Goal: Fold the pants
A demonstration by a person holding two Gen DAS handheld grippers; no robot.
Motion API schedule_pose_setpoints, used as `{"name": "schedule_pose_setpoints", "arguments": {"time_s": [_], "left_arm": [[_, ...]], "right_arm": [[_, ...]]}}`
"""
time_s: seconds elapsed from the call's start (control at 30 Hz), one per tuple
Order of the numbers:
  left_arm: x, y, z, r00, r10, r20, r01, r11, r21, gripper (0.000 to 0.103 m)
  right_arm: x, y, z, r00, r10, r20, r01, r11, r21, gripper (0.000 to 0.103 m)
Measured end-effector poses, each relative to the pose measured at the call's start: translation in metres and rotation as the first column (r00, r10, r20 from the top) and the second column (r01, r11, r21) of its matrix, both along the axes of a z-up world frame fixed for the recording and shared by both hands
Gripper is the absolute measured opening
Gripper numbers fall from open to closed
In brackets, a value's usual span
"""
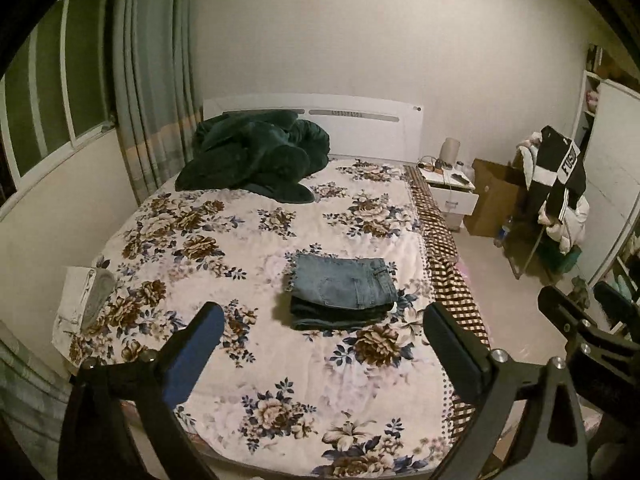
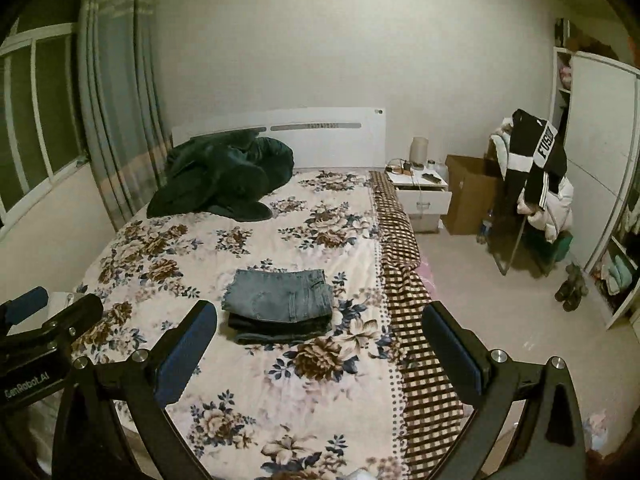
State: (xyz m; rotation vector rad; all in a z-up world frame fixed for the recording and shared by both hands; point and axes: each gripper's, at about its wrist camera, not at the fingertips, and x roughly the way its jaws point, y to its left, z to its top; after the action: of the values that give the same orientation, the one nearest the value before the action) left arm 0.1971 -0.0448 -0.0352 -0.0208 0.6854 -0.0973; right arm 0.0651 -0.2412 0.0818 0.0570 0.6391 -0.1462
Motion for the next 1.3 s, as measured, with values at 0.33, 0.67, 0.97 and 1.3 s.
{"name": "schedule_pose_setpoints", "arguments": {"time_s": [0.33,0.67,0.97,1.3], "left_arm": [[-0.016,0.019,0.002,1.000,0.013,0.000,-0.013,0.999,0.034,0.102],[-0.029,0.026,0.001,1.000,0.015,-0.005,-0.015,0.999,0.039,0.102],[-0.032,0.026,0.005,1.000,0.013,0.004,-0.013,0.999,0.044,0.102],[-0.032,0.026,0.014,1.000,0.006,0.017,-0.007,0.999,0.052,0.102]], "right_arm": [[-0.010,0.026,0.014,1.000,0.001,-0.016,-0.001,1.000,-0.010,0.103],[-0.010,0.030,0.013,1.000,0.005,-0.031,-0.005,1.000,0.001,0.103],[-0.012,0.033,0.012,0.999,0.001,-0.036,-0.001,1.000,0.005,0.103],[-0.014,0.033,0.011,0.999,0.001,-0.040,-0.001,1.000,0.010,0.103]]}}
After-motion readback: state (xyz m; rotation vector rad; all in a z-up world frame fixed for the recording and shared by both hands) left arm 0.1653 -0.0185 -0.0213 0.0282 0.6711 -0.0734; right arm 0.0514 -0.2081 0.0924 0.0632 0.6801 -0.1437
